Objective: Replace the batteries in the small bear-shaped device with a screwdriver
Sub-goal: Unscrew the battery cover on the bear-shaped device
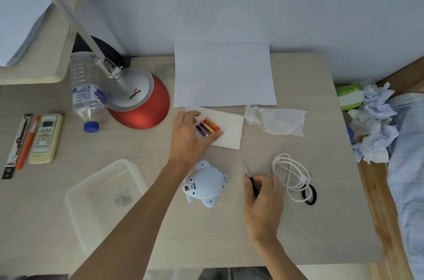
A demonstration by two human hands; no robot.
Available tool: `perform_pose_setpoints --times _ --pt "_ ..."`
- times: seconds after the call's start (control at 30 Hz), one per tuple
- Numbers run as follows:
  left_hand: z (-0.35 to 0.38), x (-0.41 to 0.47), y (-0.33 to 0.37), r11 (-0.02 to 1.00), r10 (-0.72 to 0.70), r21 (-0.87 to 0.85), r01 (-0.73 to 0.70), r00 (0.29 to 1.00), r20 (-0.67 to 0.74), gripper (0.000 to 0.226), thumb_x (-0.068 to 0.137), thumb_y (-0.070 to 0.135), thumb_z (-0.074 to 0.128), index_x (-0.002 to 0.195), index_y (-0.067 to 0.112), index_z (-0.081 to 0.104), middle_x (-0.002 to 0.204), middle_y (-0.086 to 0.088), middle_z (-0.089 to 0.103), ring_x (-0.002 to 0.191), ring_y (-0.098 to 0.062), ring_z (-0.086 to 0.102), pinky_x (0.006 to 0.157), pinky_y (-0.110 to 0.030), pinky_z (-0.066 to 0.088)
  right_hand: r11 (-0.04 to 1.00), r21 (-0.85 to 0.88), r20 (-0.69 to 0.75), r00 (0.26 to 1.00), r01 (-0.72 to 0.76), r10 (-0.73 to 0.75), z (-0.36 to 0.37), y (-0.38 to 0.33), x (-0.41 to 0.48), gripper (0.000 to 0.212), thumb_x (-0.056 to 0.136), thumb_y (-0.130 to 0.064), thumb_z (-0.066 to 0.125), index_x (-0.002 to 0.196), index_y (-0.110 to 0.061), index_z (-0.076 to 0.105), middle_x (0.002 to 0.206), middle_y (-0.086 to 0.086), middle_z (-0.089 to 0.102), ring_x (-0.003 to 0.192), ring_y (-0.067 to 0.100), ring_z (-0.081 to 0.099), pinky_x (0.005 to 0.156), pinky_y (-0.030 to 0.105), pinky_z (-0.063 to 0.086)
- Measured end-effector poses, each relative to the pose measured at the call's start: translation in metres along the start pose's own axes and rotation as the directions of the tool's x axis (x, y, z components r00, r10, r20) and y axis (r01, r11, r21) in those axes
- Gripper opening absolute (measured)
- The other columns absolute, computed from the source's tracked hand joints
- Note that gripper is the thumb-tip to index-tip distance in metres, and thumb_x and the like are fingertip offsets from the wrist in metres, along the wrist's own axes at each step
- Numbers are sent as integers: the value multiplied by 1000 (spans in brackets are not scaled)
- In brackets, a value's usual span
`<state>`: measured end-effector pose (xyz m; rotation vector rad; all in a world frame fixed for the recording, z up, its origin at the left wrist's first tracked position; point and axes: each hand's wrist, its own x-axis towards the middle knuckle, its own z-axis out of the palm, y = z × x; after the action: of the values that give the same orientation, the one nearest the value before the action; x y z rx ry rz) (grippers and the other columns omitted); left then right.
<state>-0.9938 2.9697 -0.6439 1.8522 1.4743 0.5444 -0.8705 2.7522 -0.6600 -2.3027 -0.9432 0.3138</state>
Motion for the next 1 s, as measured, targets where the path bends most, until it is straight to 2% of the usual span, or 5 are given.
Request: perform_pose_setpoints --times 0.2,0.33,0.43,0.73,1.0 --pt "-37 -55 8 980 -71 -186 64 997 -31 81 70 60 94 138 32 60 124 11 55 106 -2 56 86 -18 47 1000 -8 47 999 11 -10 -2 3 1 18 106 -32 61 94 -18 61 90 -6 55 87 19 51 76 41 49" --pt "-48 -99 -3 977 -9 -209 33 993 114 90 62 69 92 141 39 62 134 18 52 120 -3 57 89 -9 49 1000 -6 65 998 27 -26 -13 -3 1 29 106 -40 48 95 -17 61 89 -5 59 85 21 54 76 40 49" --pt "-44 -119 -14 981 34 -195 7 978 206 97 58 80 90 143 44 60 140 18 50 131 -10 56 100 -17 50 999 51 97 995 -4 -1 -31 -14 3 33 110 -44 45 99 -18 62 86 -8 63 81 23 62 70 40 48" --pt "-29 -137 -28 976 5 -212 38 980 200 81 68 37 103 139 43 64 132 16 60 121 -3 59 94 -12 48 979 177 200 970 103 -138 -68 -49 29 32 105 -50 45 103 -21 59 73 -8 67 68 17 66 64 46 55" --pt "-28 -140 -27 970 -33 -230 76 982 188 79 69 29 103 136 43 66 129 18 61 117 3 58 88 -7 47 976 191 244 957 109 -155 -74 -69 26 21 106 -41 56 99 -22 60 70 -7 66 67 14 66 65 45 56"
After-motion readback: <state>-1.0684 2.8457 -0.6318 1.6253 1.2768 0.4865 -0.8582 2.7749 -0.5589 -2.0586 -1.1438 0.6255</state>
